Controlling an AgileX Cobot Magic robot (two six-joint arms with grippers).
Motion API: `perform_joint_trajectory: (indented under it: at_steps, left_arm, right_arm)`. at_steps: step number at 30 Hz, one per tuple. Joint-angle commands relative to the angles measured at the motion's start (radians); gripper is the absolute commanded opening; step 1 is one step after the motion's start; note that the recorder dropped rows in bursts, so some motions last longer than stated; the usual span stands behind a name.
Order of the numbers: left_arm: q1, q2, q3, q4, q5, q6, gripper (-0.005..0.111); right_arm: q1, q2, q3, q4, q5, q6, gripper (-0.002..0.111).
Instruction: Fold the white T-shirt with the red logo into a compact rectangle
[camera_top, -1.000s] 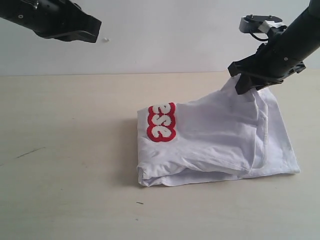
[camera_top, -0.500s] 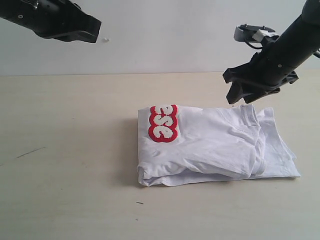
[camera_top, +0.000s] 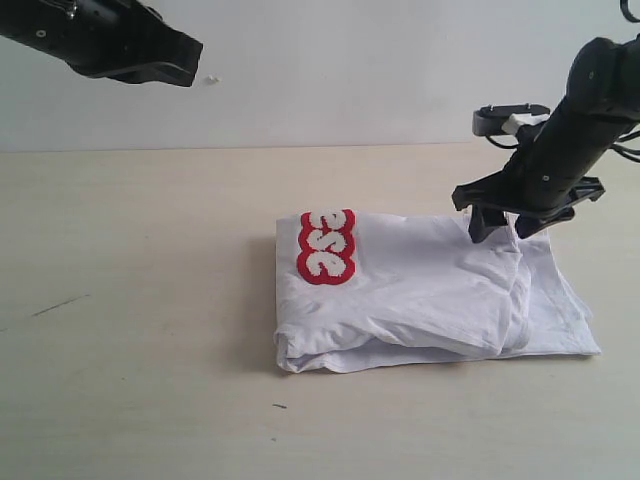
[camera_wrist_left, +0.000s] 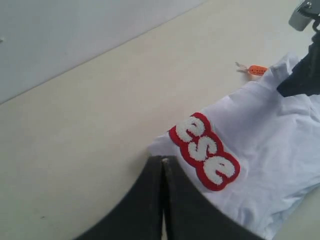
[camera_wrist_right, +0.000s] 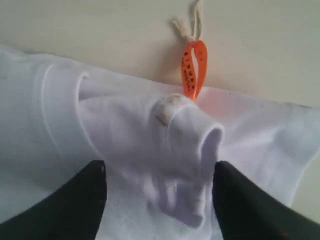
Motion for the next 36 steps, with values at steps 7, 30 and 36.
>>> perform_joint_trajectory:
  at_steps: [7,30,36]
  left_arm:
    - [0.003,-0.010,0.001,0.009,-0.021,-0.001,0.000]
    - [0.003,-0.010,0.001,0.025,-0.021,-0.001,0.000]
    - [0.003,-0.010,0.001,0.026,-0.021,-0.003,0.000]
  right_arm:
    - [0.001,0.066,-0.005,0.076,-0.069,-0.129,0.032]
    - [0.001,-0.301,-0.021,-0.037,0.037,-0.036,0.000]
    - [0.001,-0.305,-0.090,-0.209,0.166,0.085,0.000]
